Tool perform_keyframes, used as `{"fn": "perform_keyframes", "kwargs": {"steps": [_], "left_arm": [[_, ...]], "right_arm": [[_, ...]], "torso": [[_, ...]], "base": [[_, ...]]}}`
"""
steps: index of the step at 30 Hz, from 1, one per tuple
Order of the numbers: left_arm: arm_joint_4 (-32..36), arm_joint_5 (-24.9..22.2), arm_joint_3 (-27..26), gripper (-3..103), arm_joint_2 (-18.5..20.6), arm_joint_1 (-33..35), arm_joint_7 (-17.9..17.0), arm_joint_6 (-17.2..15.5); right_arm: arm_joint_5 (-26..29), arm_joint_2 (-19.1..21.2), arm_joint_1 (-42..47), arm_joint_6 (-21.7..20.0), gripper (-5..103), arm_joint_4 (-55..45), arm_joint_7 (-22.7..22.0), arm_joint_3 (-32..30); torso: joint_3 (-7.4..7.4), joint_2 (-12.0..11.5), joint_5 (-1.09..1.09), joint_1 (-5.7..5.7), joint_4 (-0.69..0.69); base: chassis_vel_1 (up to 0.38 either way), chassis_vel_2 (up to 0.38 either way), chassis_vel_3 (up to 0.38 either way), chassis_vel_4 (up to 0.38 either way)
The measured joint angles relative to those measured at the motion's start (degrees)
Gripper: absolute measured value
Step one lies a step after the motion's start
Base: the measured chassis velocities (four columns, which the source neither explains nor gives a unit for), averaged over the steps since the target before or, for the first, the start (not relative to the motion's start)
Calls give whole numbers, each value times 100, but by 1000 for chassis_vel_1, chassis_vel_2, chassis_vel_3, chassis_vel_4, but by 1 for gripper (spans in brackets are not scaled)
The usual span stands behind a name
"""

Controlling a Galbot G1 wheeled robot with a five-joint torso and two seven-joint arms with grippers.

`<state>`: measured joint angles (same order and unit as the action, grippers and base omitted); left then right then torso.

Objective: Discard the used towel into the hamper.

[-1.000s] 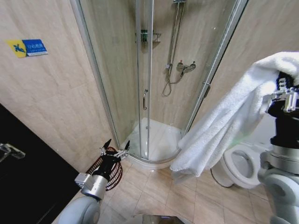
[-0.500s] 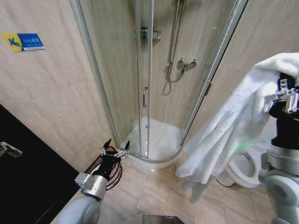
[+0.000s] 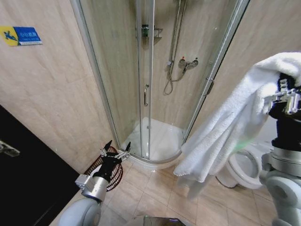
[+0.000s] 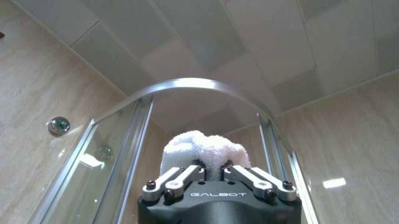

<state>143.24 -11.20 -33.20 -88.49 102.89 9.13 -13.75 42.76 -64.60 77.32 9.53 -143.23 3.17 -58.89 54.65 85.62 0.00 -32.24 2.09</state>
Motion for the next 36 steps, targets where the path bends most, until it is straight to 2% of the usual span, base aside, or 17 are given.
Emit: {"fn": "perform_keyframes", "kwargs": {"steps": [20,36], "left_arm": [[0,0,0,100,0,0,0,0],[0,0,0,100,0,0,0,0]], "right_arm": [[69,66,48,-40,11,-1,-78,173],[182,419,-309,-21,11,-1,6,337]], "torso": [[16,33,0,-12,0],[-179,-344,0,166,0]], "base": [[49,42,-48,-46],[17,18,11,12]]}}
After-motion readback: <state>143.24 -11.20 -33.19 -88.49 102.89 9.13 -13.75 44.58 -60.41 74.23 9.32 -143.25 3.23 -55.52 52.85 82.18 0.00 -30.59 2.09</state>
